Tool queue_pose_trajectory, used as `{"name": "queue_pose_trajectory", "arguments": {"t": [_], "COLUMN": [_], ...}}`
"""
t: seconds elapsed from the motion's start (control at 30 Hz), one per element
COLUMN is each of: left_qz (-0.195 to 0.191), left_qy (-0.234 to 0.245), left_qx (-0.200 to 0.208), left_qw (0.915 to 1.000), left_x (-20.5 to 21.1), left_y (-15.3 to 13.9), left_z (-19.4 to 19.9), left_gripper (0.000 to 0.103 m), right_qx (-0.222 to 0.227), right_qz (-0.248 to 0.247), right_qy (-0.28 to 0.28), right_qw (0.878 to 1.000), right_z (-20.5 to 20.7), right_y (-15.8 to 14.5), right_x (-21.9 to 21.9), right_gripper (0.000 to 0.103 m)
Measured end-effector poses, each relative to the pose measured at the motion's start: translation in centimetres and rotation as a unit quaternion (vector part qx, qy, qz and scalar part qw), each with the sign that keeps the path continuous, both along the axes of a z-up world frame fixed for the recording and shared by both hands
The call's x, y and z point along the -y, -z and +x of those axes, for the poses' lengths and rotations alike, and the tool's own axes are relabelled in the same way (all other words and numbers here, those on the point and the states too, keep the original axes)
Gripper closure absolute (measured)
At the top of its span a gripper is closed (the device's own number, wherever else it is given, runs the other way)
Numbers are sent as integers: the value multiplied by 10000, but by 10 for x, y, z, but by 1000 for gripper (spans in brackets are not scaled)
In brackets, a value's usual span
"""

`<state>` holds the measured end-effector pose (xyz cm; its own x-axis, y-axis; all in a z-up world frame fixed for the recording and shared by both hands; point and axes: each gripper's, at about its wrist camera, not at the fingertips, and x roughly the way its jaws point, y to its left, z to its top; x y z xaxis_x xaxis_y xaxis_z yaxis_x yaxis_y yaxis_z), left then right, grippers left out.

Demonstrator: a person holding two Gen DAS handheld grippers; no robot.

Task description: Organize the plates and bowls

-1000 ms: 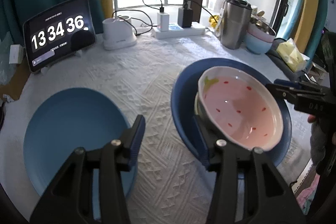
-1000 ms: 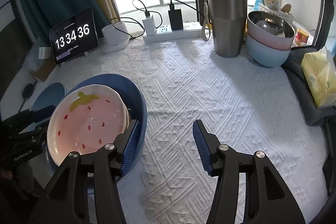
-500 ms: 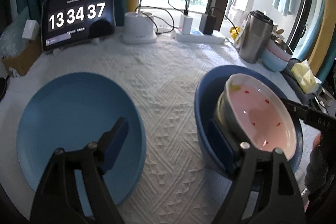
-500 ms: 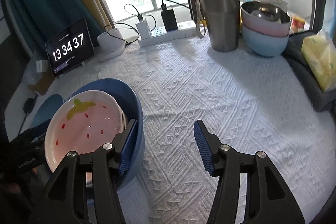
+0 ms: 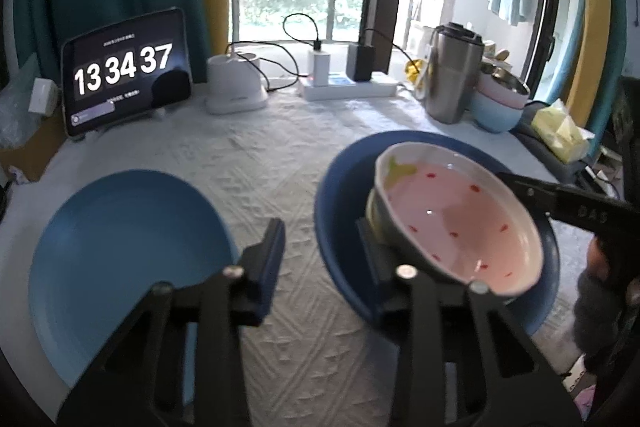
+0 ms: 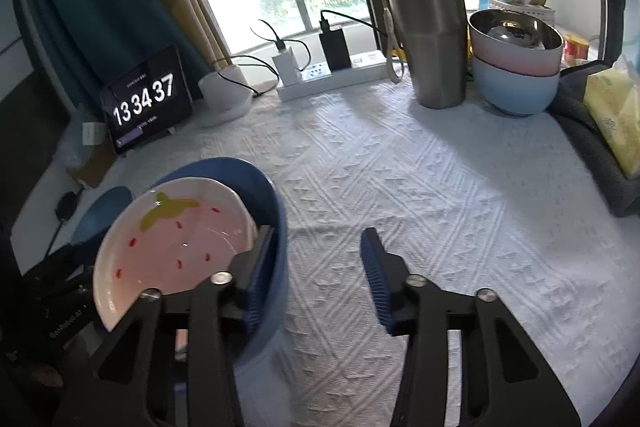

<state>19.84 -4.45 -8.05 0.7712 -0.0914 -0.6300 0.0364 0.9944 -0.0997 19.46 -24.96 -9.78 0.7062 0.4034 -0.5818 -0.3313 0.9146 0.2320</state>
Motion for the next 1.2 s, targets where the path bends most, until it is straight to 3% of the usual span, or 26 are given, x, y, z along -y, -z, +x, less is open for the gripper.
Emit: {"name": "queue_pose_trajectory", "arguments": {"t": [0.17,0.23,0.5,1.2], "left_qz": [-221,-239,-381,-652], "left_qy": [95,118,160,341], "left_qx": [-33,-36,-57,13], "left_qw": [9997,9996,9991,9973], "left_x": [-2,-1,-1,-11], "left_y": [1,0,-2,-9], "left_z": [3,3,1,-13], "left_gripper": [77,81,86,87], "right_qx": [116,157,24,26], "right_qz": [111,66,142,240], "right_qy": [-46,-95,-11,161], "right_qw": [9999,9998,9999,9996], "right_z": [-5,-6,-7,-21], "right_y": [-1,-3,-5,-14], "right_x": [-9,-14,-13,-12], "right_gripper": [87,92,94,95]}}
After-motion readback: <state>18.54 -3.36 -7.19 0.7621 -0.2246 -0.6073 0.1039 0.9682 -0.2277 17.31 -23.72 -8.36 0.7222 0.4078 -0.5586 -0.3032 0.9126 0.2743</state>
